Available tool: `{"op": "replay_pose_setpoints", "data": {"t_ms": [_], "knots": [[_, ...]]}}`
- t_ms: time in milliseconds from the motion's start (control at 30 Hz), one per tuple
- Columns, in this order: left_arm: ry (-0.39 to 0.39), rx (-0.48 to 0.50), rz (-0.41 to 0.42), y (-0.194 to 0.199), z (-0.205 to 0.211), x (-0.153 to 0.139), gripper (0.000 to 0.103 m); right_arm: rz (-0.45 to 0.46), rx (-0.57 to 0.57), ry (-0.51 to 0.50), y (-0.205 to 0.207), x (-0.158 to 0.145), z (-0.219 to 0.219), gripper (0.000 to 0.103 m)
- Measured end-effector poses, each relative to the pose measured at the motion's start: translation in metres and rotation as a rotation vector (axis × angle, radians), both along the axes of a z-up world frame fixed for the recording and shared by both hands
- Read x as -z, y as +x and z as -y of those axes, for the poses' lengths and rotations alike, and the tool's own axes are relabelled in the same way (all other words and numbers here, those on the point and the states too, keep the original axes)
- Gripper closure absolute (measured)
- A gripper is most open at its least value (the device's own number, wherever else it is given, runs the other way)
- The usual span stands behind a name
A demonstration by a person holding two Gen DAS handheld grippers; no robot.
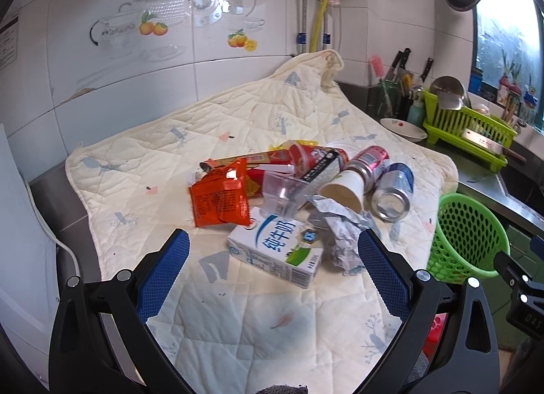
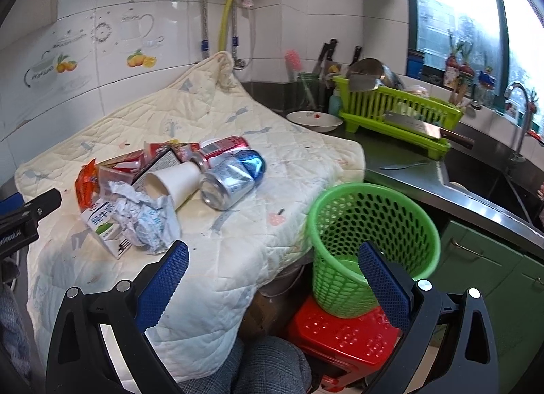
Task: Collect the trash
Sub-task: 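Reach the right gripper to the crumpled foil paper and close on it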
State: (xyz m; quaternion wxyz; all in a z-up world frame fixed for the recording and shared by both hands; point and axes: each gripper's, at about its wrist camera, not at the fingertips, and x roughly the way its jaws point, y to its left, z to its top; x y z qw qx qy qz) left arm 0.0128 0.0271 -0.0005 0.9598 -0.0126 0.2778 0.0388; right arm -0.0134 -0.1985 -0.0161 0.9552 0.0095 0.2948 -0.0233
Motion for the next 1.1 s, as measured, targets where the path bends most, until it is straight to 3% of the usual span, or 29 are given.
{"op": "replay_pose_setpoints", "data": {"t_ms": [567, 967, 1100], "knots": [[-0.015, -0.118, -0.028, 0.011, -0.049, 0.003, 0.005, -0.051, -0.305, 0.083, 0.039, 0.007, -0.052, 0.007], [-0.036, -0.152, -0.062, 0.019, -0.073, 0.011, 0.005, -0.128, -0.469, 0.134, 0.082, 0.034, -0.086, 0.008], [-0.058, -0.143, -0.077, 0.024, -0.075, 0.015, 0.005, -0.15, -0.493, 0.135, 0.096, 0.04, -0.093, 0.016]]}}
